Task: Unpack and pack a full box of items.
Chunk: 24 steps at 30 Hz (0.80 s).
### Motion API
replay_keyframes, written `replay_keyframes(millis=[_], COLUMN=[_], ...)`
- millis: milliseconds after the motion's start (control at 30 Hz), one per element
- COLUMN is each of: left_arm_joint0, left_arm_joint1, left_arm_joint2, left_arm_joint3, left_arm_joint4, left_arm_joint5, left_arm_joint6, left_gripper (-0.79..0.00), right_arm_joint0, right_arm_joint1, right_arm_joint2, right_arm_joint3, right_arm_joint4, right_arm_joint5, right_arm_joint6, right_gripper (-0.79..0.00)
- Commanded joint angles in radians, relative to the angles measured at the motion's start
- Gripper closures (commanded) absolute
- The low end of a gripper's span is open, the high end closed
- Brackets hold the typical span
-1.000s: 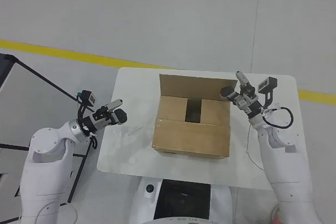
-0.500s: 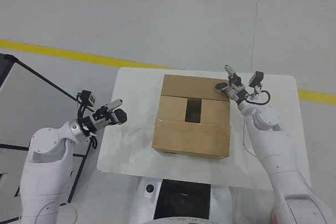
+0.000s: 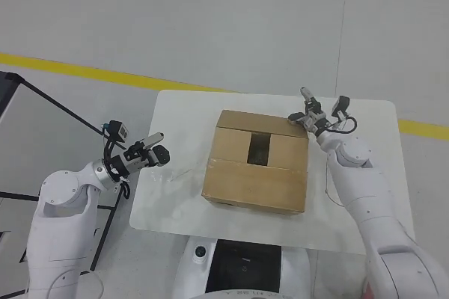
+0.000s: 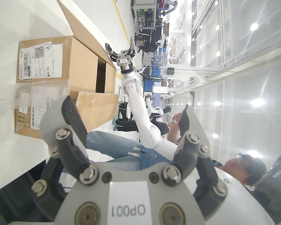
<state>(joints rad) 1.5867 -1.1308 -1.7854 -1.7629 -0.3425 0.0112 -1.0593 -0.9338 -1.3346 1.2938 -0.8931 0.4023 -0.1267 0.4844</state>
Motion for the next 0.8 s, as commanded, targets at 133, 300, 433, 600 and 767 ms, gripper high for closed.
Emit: replay_keyframes(millis=[133, 300, 433, 600, 767], left_arm_joint0=[0.0, 0.0, -0.002, -0.037, -0.048], left_arm_joint1=[0.0, 0.0, 0.0, 0.004, 0.006], left_arm_joint2=[0.0, 0.0, 0.012, 0.033, 0.032], left_arm_joint3=[0.0, 0.0, -0.006, 0.01, 0.021], left_arm_joint4=[0.0, 0.0, -0.002, -0.012, -0.028], left_arm_joint5=[0.0, 0.0, 0.002, 0.005, 0.021], left_arm_joint6=[0.0, 0.0, 0.019, 0.007, 0.005], left_gripper=[-0.785, -0.785, -0.785, -0.785, -0.785], right_arm_joint0=[-0.065, -0.223, -0.393, -0.582, -0.66], right_arm_joint1=[0.028, 0.064, 0.089, 0.111, 0.114], right_arm_joint2=[0.108, 0.245, 0.368, 0.474, 0.472], right_arm_joint3=[-0.164, -0.406, -0.569, -0.649, -0.656], right_arm_joint4=[0.072, 0.125, 0.17, 0.156, 0.175], right_arm_joint5=[-0.015, 0.012, 0.014, -0.035, -0.074], right_arm_joint6=[0.101, 0.24, 0.383, 0.54, 0.603], right_gripper=[-0.785, -0.785, -0.785, -0.625, -0.785])
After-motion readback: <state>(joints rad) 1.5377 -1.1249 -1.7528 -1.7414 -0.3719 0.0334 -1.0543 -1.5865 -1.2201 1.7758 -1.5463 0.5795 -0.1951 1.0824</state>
